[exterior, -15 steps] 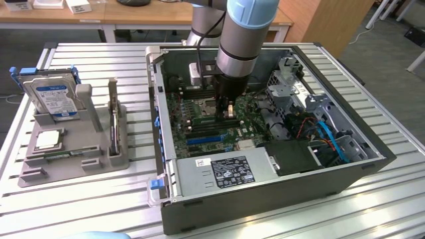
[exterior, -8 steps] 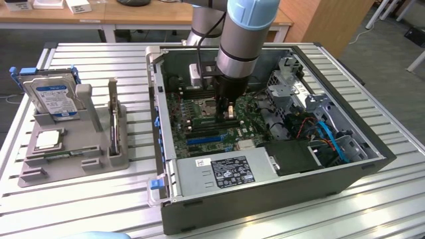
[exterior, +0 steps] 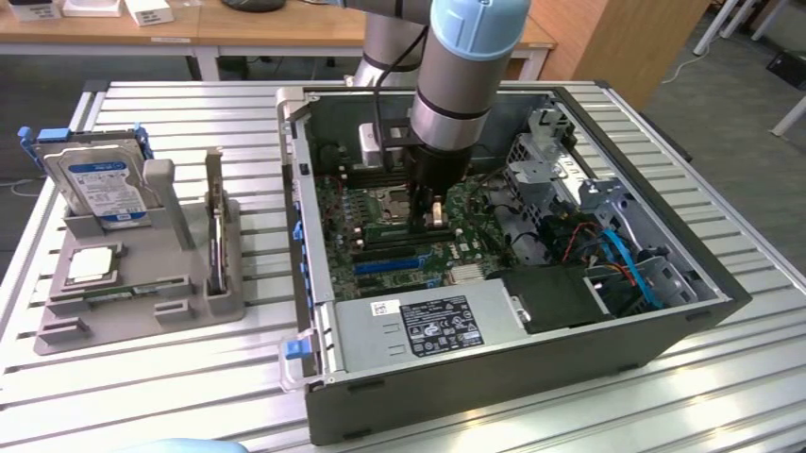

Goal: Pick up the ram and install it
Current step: 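Insert the ram into the slot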

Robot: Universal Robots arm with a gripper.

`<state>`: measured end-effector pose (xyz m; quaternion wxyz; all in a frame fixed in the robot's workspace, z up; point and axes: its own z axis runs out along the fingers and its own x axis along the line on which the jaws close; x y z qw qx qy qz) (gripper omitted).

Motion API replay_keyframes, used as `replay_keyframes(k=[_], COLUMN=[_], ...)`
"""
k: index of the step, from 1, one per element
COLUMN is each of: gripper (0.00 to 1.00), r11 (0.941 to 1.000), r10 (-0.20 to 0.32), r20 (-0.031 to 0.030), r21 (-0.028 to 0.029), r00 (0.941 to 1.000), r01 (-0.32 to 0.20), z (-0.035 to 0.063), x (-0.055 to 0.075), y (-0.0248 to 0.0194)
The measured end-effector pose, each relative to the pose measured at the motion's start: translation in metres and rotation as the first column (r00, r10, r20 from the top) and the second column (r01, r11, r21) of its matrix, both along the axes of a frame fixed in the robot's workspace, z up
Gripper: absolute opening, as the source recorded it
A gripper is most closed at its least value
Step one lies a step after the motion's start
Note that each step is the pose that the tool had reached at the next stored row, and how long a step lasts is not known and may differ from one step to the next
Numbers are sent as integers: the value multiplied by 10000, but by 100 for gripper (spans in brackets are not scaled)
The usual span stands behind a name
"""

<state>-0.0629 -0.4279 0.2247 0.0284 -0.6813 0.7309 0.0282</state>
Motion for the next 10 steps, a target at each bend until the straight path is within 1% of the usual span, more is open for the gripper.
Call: replay_keyframes(k=[10], gripper=[13], r11=[10000], r10=[0], r20=[1], r21=[2], r00=[10000], r01=[0], z=[-17], x=[0], y=[0])
